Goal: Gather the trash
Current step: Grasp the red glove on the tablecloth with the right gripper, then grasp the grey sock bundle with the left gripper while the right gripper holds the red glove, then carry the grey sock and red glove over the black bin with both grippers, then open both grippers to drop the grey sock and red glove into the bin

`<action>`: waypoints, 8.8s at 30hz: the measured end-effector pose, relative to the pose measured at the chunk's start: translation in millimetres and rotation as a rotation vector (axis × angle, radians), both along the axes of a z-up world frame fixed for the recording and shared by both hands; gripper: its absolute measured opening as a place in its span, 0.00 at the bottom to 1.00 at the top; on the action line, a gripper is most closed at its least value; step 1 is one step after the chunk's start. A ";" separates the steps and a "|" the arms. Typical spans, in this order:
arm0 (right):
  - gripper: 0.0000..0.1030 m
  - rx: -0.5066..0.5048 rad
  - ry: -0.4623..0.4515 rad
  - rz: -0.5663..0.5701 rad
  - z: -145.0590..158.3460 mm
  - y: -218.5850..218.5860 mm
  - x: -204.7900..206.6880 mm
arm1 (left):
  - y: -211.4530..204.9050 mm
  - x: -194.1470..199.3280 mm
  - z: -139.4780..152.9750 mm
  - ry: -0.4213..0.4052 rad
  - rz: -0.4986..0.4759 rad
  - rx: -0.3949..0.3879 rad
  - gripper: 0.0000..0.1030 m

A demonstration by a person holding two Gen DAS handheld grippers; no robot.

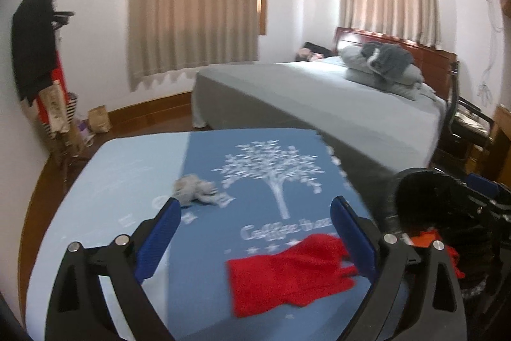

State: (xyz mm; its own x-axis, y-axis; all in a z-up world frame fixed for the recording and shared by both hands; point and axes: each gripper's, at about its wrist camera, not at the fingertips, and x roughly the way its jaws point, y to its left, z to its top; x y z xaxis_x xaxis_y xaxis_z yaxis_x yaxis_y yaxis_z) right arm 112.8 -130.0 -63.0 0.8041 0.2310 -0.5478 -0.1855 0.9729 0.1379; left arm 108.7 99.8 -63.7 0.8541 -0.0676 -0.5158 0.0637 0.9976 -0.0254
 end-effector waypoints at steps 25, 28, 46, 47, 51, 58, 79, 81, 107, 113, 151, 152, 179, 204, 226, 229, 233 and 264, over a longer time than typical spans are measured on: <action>0.94 -0.080 0.277 0.182 -98.9 116.5 56.5 | 88.0 -8.0 -35.3 0.063 0.179 0.009 0.90; 0.82 -0.087 0.292 0.210 -102.2 120.5 55.4 | 89.7 -6.1 -37.7 0.068 0.180 0.005 0.90; 0.12 -0.014 0.231 0.267 -64.1 115.7 64.4 | 87.5 11.0 -38.8 0.075 0.169 -0.017 0.90; 0.12 -0.013 0.214 0.259 -58.1 114.4 70.1 | 87.0 14.4 -37.8 0.072 0.168 -0.019 0.90; 0.12 -0.010 0.186 0.218 -46.7 111.2 94.4 | 81.1 34.9 -36.9 0.061 0.157 -0.016 0.90; 0.12 0.015 0.174 0.166 -41.7 103.3 133.3 | 73.0 92.0 -52.9 0.095 0.138 -0.001 0.90; 0.13 0.059 0.219 0.144 -60.3 98.1 163.0 | 70.0 166.3 -103.3 0.303 0.072 -0.041 0.42; 0.13 0.060 0.215 0.147 -58.0 97.6 161.3 | 71.6 160.0 -97.3 0.275 0.088 -0.047 0.40; 0.13 0.056 0.124 0.183 1.5 75.4 91.3 | 38.6 63.0 4.6 0.125 0.099 -0.028 0.39; 0.13 0.050 0.095 0.181 17.7 66.8 65.4 | 31.6 45.4 19.4 0.102 0.079 -0.021 0.39; 0.13 0.051 0.004 0.032 54.9 -23.3 -30.7 | -55.5 -17.2 60.0 0.013 -0.124 0.006 0.39; 0.13 0.051 0.003 0.025 54.7 -26.1 -32.2 | -57.5 -17.0 60.0 0.013 -0.128 0.007 0.39; 0.13 0.062 -0.014 -0.091 56.7 -77.4 -57.1 | -102.9 -16.6 59.9 0.002 -0.237 0.021 0.39; 0.13 0.038 0.002 -0.294 35.5 -176.1 -69.2 | -210.3 3.0 48.0 -0.002 -0.430 0.032 0.40; 0.15 0.041 0.091 -0.359 -14.4 -219.7 -40.8 | -263.0 40.1 -9.5 0.092 -0.516 0.038 0.40; 0.15 0.044 0.102 -0.353 -18.7 -221.4 -34.4 | -266.7 46.2 -13.9 0.106 -0.533 0.038 0.41; 0.28 0.029 0.118 -0.351 -25.3 -223.6 -23.8 | -266.6 53.1 -20.3 0.132 -0.550 0.030 0.52; 0.94 0.027 0.047 -0.337 13.1 -179.7 -61.9 | -185.0 22.1 32.4 0.044 -0.372 0.051 0.94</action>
